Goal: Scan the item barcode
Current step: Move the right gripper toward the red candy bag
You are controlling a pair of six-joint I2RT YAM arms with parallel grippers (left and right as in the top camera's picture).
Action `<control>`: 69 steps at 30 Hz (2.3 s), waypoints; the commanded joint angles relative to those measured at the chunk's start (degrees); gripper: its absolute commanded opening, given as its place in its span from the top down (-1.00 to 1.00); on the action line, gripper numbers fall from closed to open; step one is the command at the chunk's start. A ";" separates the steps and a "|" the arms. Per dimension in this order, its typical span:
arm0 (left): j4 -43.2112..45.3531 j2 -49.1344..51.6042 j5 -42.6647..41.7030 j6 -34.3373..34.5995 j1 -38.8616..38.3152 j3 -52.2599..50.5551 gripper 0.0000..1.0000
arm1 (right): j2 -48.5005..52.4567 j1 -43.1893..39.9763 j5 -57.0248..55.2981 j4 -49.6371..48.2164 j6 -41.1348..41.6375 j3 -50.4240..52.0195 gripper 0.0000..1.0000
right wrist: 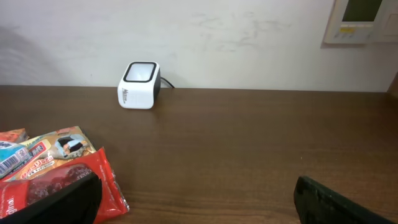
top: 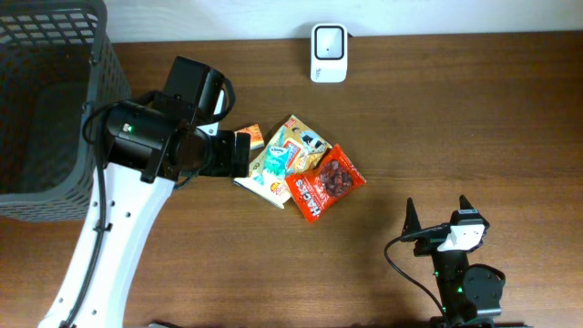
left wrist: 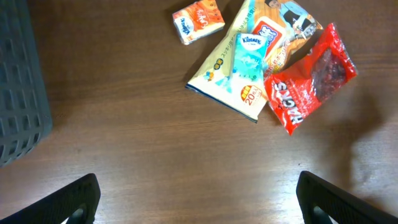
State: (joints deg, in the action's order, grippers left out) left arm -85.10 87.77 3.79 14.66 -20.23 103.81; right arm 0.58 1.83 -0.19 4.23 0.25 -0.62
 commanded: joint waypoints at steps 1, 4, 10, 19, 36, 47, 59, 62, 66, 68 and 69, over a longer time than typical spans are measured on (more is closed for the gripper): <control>0.46 -0.22 -0.31 0.74 0.26 0.04 -0.98 | -0.26 0.37 -0.50 0.39 0.57 0.31 -0.97; 2.75 -0.22 0.72 0.76 0.26 0.04 -0.98 | -0.26 0.37 -0.50 0.39 0.59 0.31 -0.97; 8.61 0.33 0.74 0.76 0.26 0.04 -0.98 | -0.26 0.37 -0.50 0.39 0.59 0.31 -0.97; 11.19 6.60 0.72 0.74 0.26 0.04 -0.98 | -0.26 0.42 29.53 -5.70 0.61 0.31 -0.97; 11.13 10.91 0.66 0.74 0.26 0.04 -0.98 | 0.44 0.35 40.48 -28.85 6.23 -6.58 -0.97; 11.13 10.91 0.44 0.76 0.26 0.04 -0.98 | 30.05 0.37 45.07 12.68 1.42 -41.92 -0.97; 12.31 10.97 -2.08 0.74 0.33 0.04 -0.98 | 63.34 0.42 68.35 4.11 19.06 -46.56 -0.97; 13.16 10.97 -1.01 1.22 1.27 0.04 -0.98 | 68.81 0.44 56.08 8.15 26.40 -46.56 -0.97; 13.09 11.04 -1.05 1.68 3.56 0.04 -0.98 | 71.65 0.46 40.13 17.53 27.91 -46.66 -0.97; 13.11 11.23 -1.16 1.70 4.13 0.04 -0.99 | 71.80 0.46 36.33 19.17 27.47 -46.64 -0.97; 13.14 11.47 -1.75 1.68 4.17 0.04 -0.99 | 71.80 0.46 36.48 18.23 27.28 -46.64 -0.96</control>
State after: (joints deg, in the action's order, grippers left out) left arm -72.10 98.76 1.96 15.44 -17.02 103.81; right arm 72.44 1.93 46.13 23.20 25.85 -46.48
